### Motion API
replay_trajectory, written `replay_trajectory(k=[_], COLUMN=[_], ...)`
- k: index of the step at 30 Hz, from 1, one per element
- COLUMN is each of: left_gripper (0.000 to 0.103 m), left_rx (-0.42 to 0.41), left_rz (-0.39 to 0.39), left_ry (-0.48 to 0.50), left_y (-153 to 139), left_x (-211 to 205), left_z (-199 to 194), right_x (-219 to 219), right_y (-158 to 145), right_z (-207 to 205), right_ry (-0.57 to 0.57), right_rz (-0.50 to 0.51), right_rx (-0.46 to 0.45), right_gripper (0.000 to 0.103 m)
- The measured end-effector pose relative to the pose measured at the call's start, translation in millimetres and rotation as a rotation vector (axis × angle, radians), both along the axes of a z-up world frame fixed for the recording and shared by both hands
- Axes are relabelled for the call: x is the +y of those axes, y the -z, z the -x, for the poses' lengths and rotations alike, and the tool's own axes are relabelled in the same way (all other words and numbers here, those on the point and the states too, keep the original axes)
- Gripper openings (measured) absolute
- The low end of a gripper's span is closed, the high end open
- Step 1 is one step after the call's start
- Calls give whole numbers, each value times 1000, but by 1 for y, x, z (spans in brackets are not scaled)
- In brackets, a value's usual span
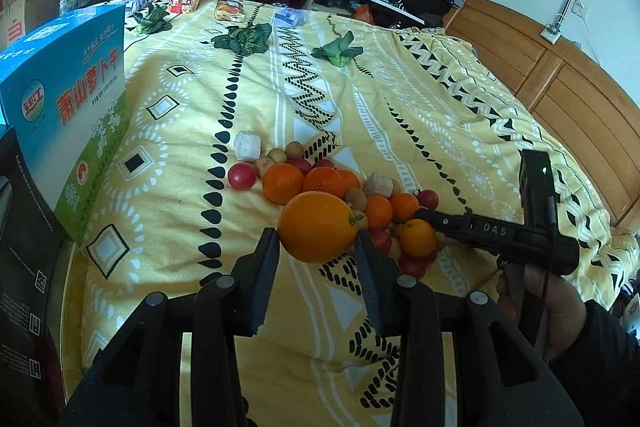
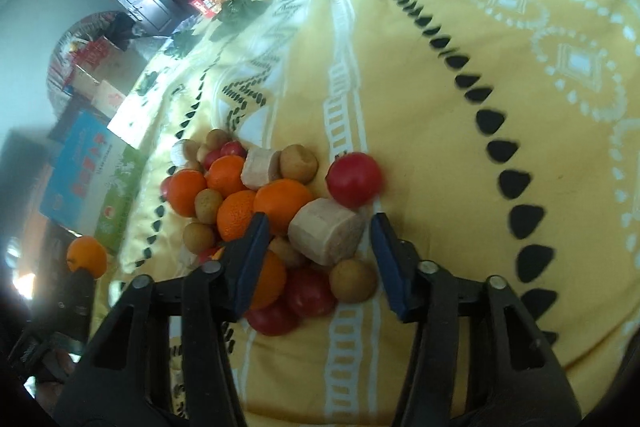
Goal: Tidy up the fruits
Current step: 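Grasp the beige root chunk with the right tool while the left tool lifts the orange, then carry both held pieces to the steel bowl and open both tools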
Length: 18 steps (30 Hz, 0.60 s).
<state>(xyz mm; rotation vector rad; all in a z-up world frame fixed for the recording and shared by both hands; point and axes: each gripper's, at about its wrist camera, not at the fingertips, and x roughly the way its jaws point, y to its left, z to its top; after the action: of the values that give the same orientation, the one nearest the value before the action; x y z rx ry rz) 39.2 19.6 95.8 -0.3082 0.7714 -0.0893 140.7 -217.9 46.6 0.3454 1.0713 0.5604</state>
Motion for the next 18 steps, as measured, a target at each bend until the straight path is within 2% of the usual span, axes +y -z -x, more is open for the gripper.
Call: replay_trajectory(k=[4,8,14,18], left_gripper=[40,40,40,40], left_rx=[0,-12,-62,-111], left_rz=[8,-9,-37,-55], left_ry=[7,13,-1,-60], left_y=[-1,-7,-30,-53], left_x=[-3,-8,-3,19], left_z=[-2,0,15,42], right_x=[-9,-9,-4,20], right_y=[6,-5,-54,-94], right_z=[1,7,41,70], right_ry=[5,2,3,-45], right_rz=[-48,-53,8,24], right_rx=[11,-33,-180,-279], right_gripper=[38,38,38,38])
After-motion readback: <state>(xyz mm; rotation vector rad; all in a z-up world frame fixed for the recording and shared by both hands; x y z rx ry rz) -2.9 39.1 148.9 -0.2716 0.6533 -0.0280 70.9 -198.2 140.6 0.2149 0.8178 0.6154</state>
